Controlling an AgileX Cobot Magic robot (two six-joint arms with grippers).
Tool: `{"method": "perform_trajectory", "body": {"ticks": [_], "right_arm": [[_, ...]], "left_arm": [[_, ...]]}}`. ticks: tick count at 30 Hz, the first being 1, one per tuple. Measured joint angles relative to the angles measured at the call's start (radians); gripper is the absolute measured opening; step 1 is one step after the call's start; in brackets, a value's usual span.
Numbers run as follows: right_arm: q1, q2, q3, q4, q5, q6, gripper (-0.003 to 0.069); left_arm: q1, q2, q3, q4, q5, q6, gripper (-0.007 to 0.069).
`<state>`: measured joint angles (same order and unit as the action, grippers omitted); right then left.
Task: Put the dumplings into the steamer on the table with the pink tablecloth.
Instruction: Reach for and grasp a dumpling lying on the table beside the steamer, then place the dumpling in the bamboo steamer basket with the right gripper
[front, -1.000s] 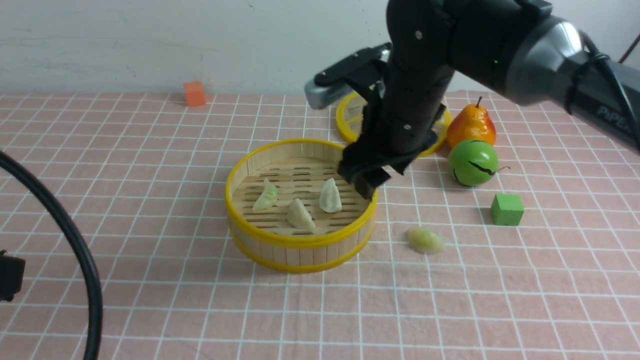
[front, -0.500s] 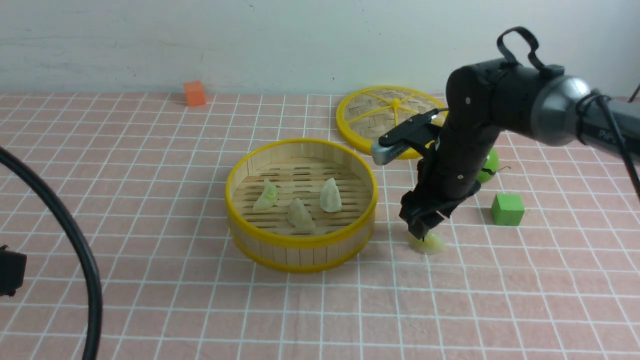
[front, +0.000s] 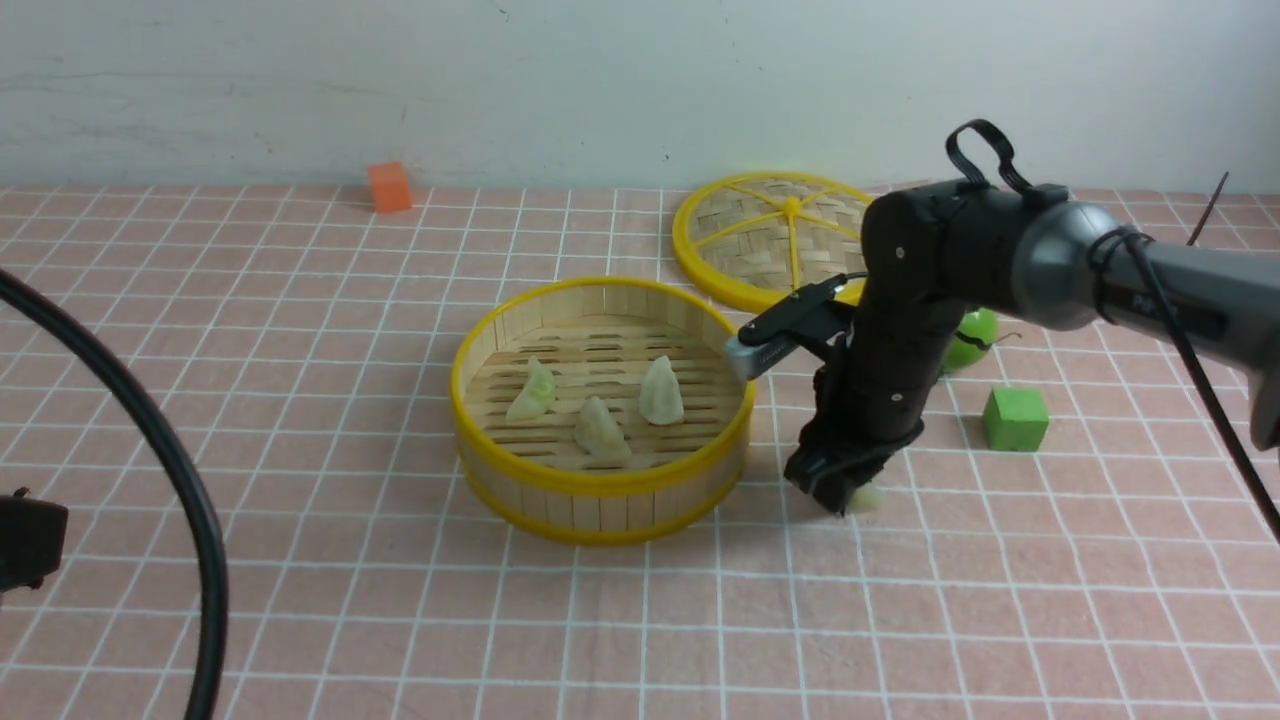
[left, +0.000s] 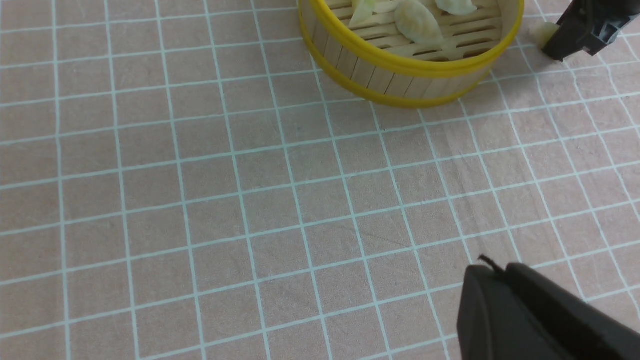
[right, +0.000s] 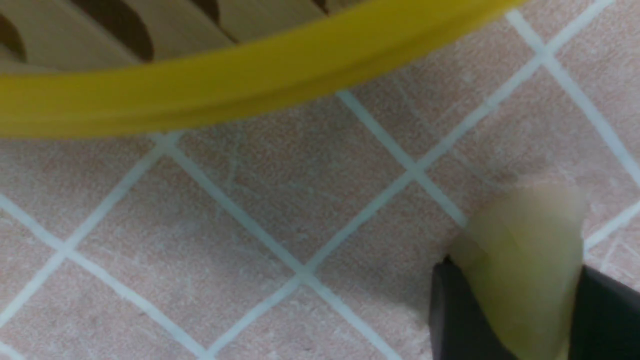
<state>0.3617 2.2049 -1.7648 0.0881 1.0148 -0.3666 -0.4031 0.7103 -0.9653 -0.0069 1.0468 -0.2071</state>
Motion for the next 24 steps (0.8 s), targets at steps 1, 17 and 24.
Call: {"method": "perform_trajectory", "body": {"ticks": [1, 17, 24], "right_arm": [[0.001, -0.005, -0.011, -0.001, 0.008, 0.0, 0.0248], [0.191, 0.049, -0.426, 0.011, -0.058, 0.242, 0.0248], [0.188, 0.155, -0.426, 0.01, -0.197, 0.312, 0.0248]], "left_arm": [[0.0, 0.0, 0.0, 0.001, -0.001, 0.0, 0.0022], [0.0, 0.0, 0.0, 0.007, -0.022, 0.0, 0.0039], [0.0, 0.0, 0.0, -0.008, -0.012, 0.0, 0.0039]]}}
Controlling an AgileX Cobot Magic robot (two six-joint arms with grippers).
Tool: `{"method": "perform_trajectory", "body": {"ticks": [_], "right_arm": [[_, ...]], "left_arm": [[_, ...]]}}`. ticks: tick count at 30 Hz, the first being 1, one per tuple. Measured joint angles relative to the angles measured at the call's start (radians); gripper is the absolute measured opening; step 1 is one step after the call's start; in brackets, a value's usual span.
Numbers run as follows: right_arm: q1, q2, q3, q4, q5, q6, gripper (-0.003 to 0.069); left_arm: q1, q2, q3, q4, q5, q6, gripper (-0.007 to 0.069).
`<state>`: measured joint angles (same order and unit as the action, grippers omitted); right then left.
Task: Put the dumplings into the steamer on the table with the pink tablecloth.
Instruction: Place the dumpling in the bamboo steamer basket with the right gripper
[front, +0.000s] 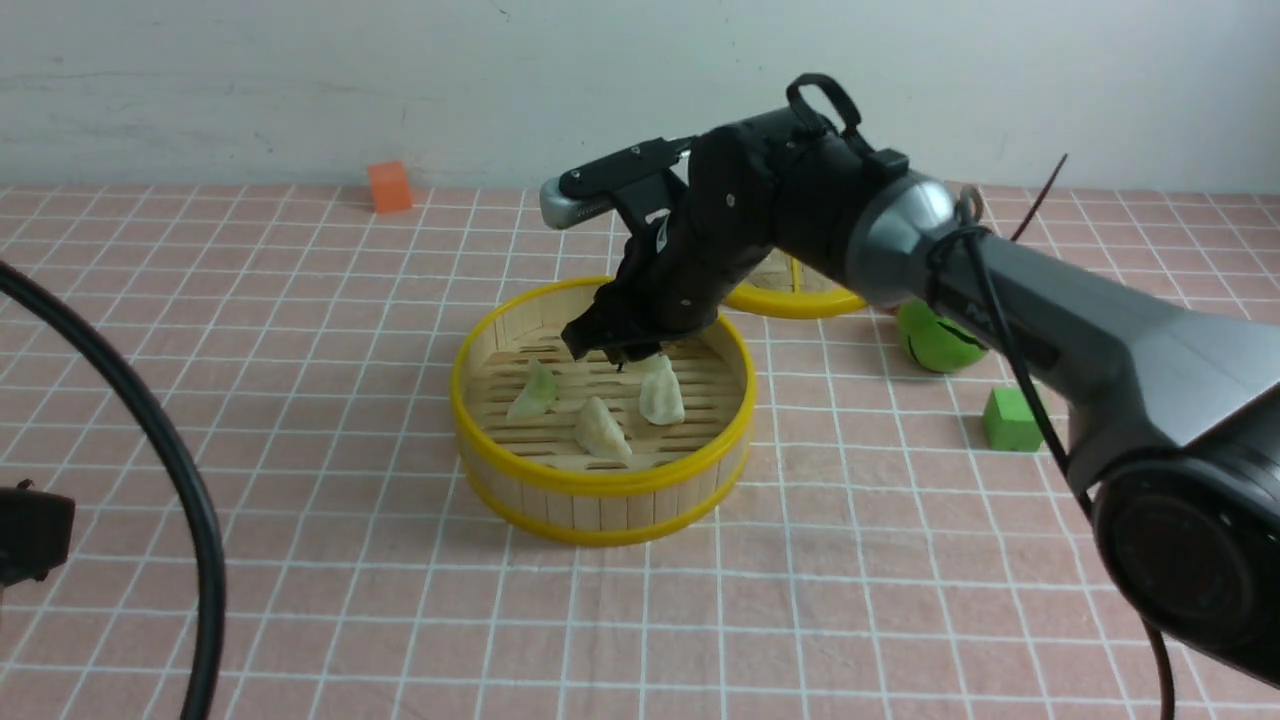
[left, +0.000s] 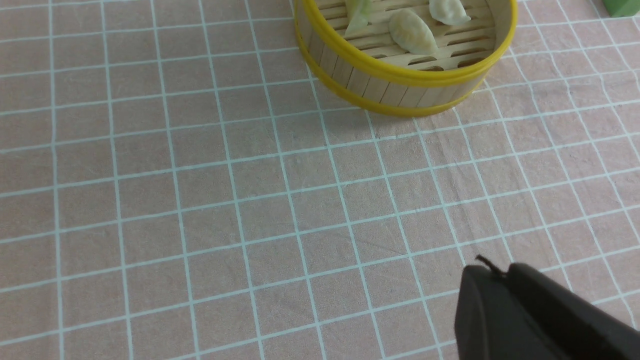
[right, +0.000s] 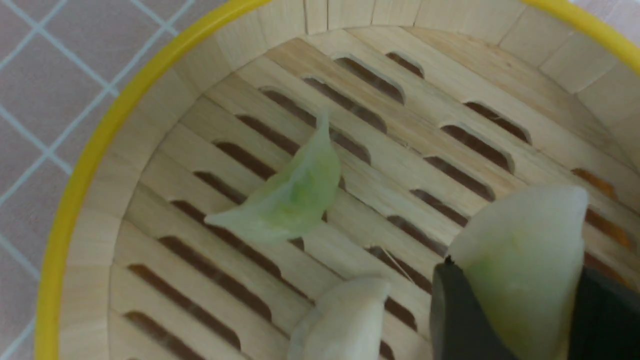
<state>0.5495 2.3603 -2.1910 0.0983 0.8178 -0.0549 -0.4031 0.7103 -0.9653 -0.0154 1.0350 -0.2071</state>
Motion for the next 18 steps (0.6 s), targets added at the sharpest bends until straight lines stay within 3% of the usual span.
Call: {"method": "perform_trajectory", "body": {"ticks": [7, 13, 18], "right_arm": [[0.0, 0.032, 0.0, 0.039, -0.134, 0.018, 0.0267], [0.0, 0.063, 0.0, 0.042, -0.132, 0.018, 0.0411], [0.0, 0.06, -0.003, 0.046, -0.107, 0.02, 0.0451]], "left_arm": [[0.0, 0.0, 0.0, -0.001, 0.007, 0.0, 0.0048], [0.0, 0.0, 0.0, -0.001, 0.009, 0.0, 0.0056], [0.0, 0.0, 0.0, -0.002, 0.01, 0.0, 0.0056]]}}
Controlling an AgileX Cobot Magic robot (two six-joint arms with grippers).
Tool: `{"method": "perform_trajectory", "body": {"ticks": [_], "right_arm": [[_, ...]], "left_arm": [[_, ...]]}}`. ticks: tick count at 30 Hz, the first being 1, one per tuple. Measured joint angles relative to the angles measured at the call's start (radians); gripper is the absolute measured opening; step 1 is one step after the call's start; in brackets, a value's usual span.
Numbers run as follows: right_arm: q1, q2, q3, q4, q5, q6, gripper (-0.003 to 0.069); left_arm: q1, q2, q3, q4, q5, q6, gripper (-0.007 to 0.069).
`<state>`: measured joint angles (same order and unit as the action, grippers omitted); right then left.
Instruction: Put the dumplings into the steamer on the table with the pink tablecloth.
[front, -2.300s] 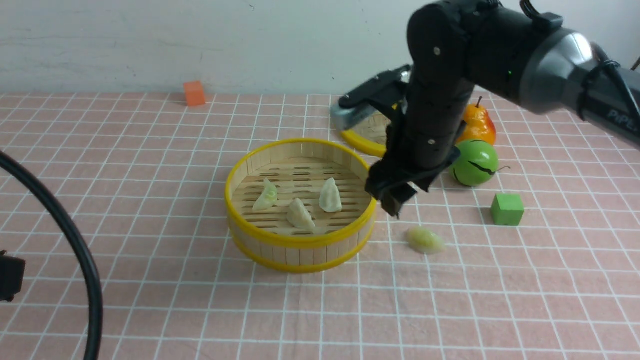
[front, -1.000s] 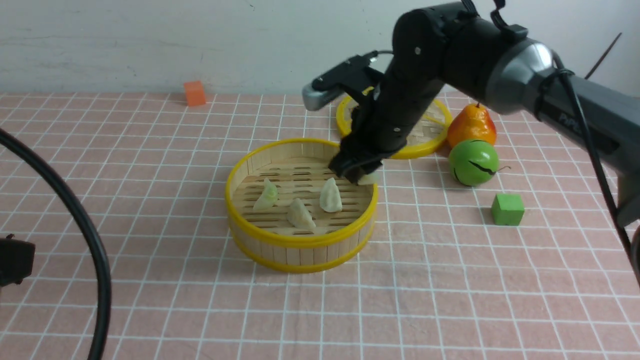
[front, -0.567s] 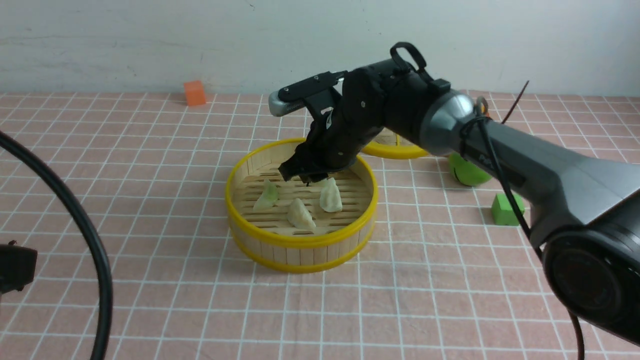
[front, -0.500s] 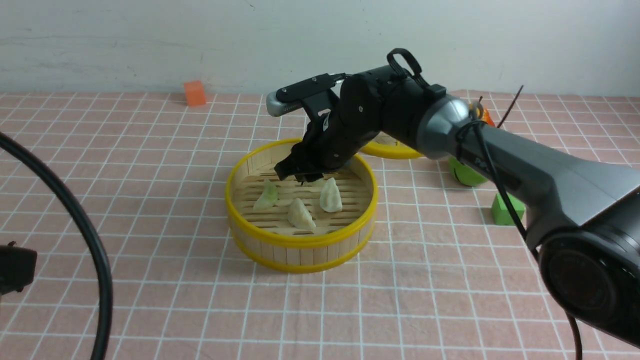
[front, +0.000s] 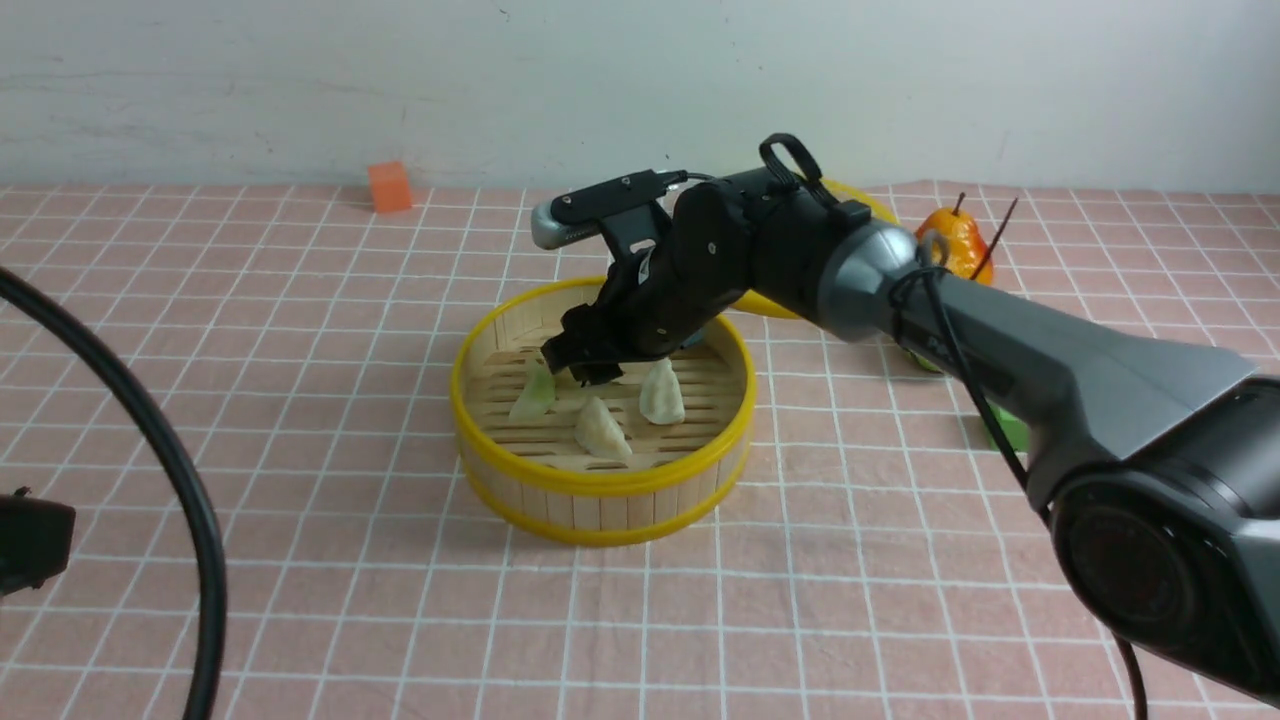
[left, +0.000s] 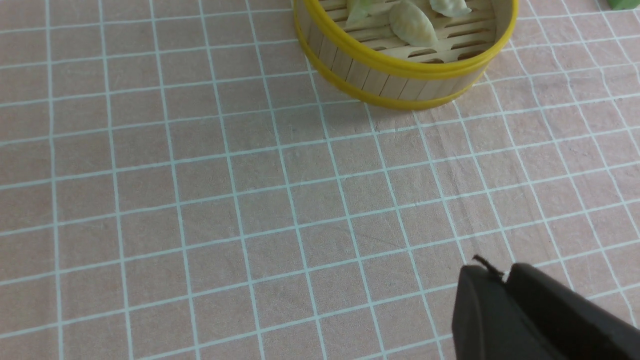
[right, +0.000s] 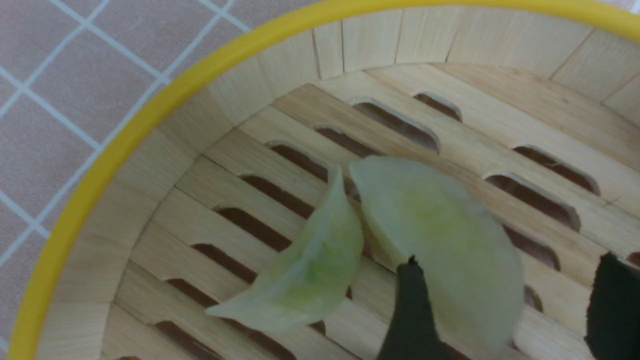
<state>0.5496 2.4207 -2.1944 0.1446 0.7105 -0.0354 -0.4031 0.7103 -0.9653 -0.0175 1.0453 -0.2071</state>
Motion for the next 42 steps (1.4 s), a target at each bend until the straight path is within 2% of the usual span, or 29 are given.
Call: {"method": "perform_trajectory", "body": {"ticks": [3, 5, 8, 9, 10, 11, 14, 18, 21, 25, 26, 28, 34, 38, 42], "right_arm": [[0.0, -0.034, -0.02, 0.005, 0.063, 0.001, 0.0417], [0.0, -0.068, -0.041, 0.006, 0.112, 0.001, 0.0367], [0.0, -0.189, -0.067, 0.006, 0.199, -0.008, 0.0197], [0.0, -0.197, -0.068, 0.006, 0.21, -0.011, 0.0176], [0.0, -0.238, -0.071, 0.006, 0.241, -0.024, 0.0123], [0.0, -0.316, -0.077, 0.006, 0.302, -0.059, 0.0035], [0.0, -0.409, -0.078, 0.006, 0.413, -0.106, -0.0018], [0.0, -0.536, -0.017, 0.008, 0.505, -0.158, -0.002], [0.0, -0.662, 0.117, 0.01, 0.486, -0.17, -0.002], [0.0, -0.875, 0.431, 0.015, 0.308, -0.178, -0.0018], [0.0, -0.899, 0.448, 0.017, 0.295, -0.179, -0.0018], [0.0, -1.06, 0.681, 0.04, 0.138, -0.184, -0.0016], [0.0, -1.401, 1.083, 0.11, -0.114, -0.189, -0.0012], [0.0, -1.576, 1.262, 0.136, -0.194, -0.19, -0.001], [0.0, -1.675, 1.336, 0.138, -0.21, -0.19, -0.001]], "left_arm": [[0.0, 0.0, 0.0, -0.001, 0.006, 0.0, 0.0057], [0.0, -0.001, 0.001, -0.001, 0.02, 0.0, 0.0057], [0.0, -0.048, 0.048, 0.0, 0.006, 0.003, 0.0057], [0.0, -0.06, 0.054, 0.0, -0.001, 0.003, 0.0057], [0.0, -0.094, 0.085, 0.0, -0.024, 0.003, 0.0057], [0.0, -0.173, 0.161, 0.0, -0.073, 0.003, 0.0057], [0.0, -0.304, 0.274, 0.0, -0.15, 0.002, 0.0057], [0.0, -0.458, 0.417, -0.003, -0.236, 0.001, 0.0063], [0.0, -0.546, 0.491, -0.005, -0.297, 0.001, 0.0064], [0.0, -0.59, 0.535, -0.005, -0.338, 0.001, 0.0067], [0.0, -0.592, 0.536, -0.005, -0.34, 0.001, 0.0068], [0.0, -0.592, 0.54, -0.005, -0.336, 0.001, 0.0071], [0.0, -0.592, 0.54, -0.005, -0.334, 0.001, 0.0073], [0.0, -0.592, 0.54, -0.005, -0.332, 0.001, 0.0075], [0.0, -0.592, 0.54, -0.005, -0.331, 0.001, 0.0081]]}}
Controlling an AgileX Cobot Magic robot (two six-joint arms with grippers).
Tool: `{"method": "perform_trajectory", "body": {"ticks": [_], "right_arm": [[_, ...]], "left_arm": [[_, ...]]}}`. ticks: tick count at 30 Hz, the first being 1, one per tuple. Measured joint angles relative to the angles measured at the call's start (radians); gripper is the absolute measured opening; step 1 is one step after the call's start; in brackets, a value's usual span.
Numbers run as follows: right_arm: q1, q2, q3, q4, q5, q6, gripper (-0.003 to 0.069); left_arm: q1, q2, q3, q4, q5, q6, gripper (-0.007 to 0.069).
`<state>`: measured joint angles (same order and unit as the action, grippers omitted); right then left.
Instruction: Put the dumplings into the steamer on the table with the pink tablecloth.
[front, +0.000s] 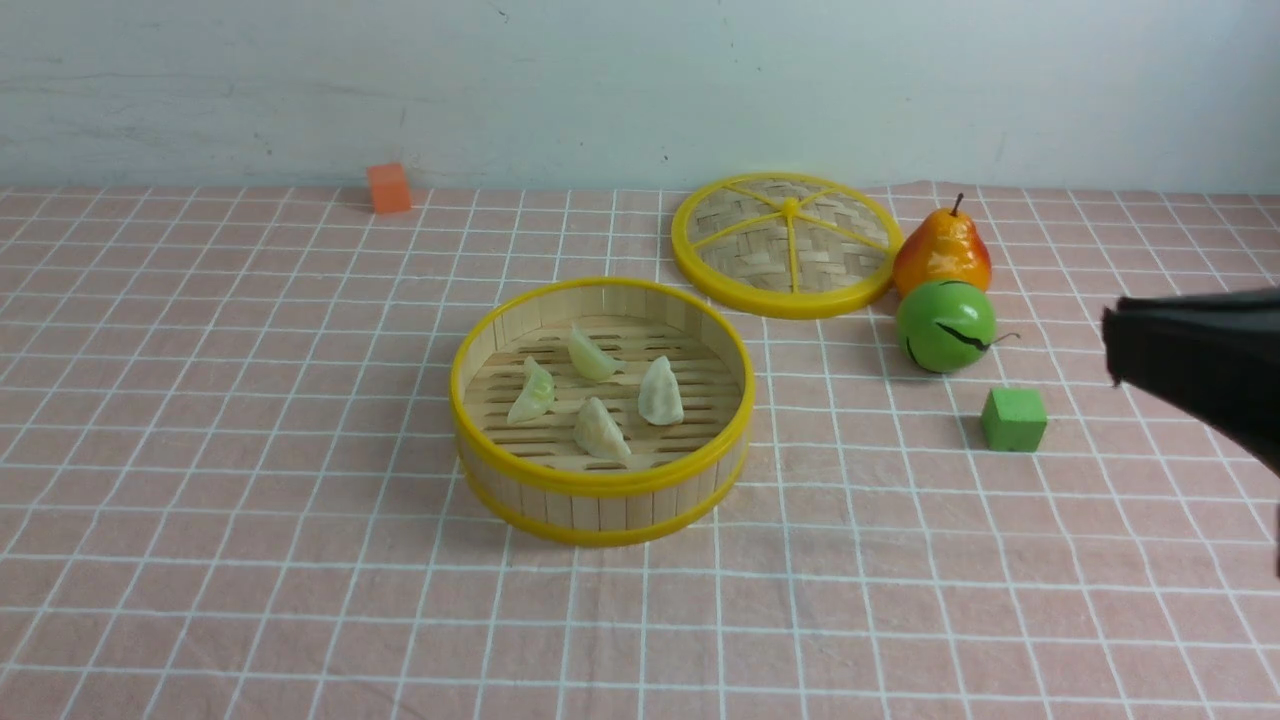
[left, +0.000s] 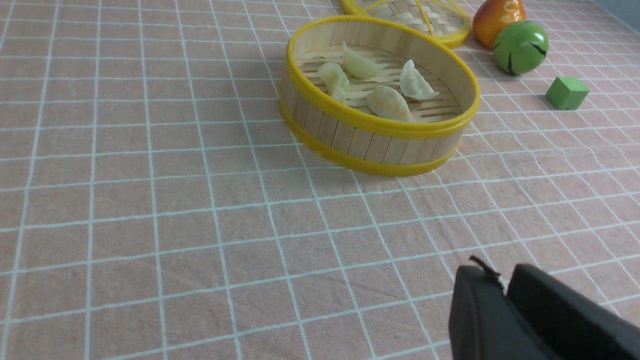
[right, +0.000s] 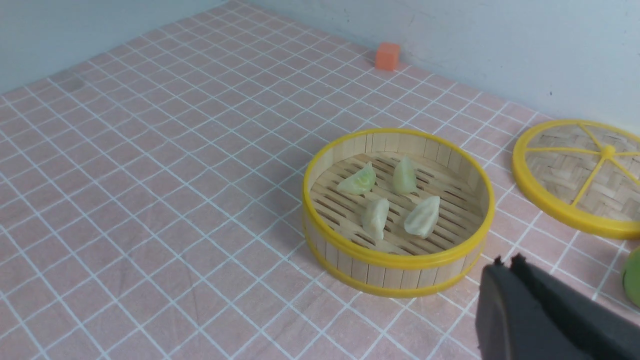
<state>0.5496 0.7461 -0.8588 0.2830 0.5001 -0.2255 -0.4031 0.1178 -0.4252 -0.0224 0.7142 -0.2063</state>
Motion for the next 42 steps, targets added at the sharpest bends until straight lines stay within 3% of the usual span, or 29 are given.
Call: {"method": "perform_trajectory", "body": {"ticks": [20, 25, 28, 31, 34, 36, 37, 42], "right_arm": [[0.0, -0.098, 0.052, 0.024, 0.081, 0.0, -0.0021], [-0.021, -0.22, 0.261, 0.025, -0.089, 0.001, -0.0021], [-0.067, -0.313, 0.38, 0.025, -0.187, 0.013, -0.0021], [-0.212, -0.478, 0.57, -0.014, -0.281, 0.068, -0.0021], [-0.35, -0.607, 0.693, -0.084, -0.284, 0.144, -0.0021], [-0.393, -0.651, 0.734, -0.107, -0.28, 0.182, -0.0021], [-0.466, -0.709, 0.787, -0.145, -0.269, 0.239, -0.0021], [-0.544, -0.755, 0.881, -0.2, -0.222, 0.329, -0.0021]], "left_arm": [[0.0, 0.0, 0.0, 0.0, 0.004, 0.0, 0.0092], [0.0, 0.0, 0.0, 0.0, 0.004, 0.0, 0.0098], [0.0, 0.0, 0.0, 0.0, 0.004, 0.0, 0.0101], [0.0, 0.0, 0.0, 0.0, 0.004, 0.0, 0.0102], [0.0, 0.0, 0.0, 0.0, 0.004, 0.0, 0.0102], [0.0, 0.0, 0.0, 0.0, 0.004, 0.0, 0.0102], [0.0, 0.0, 0.0, 0.0, 0.004, 0.0, 0.0102], [0.0, 0.0, 0.0, -0.001, 0.005, 0.0, 0.0108]]}}
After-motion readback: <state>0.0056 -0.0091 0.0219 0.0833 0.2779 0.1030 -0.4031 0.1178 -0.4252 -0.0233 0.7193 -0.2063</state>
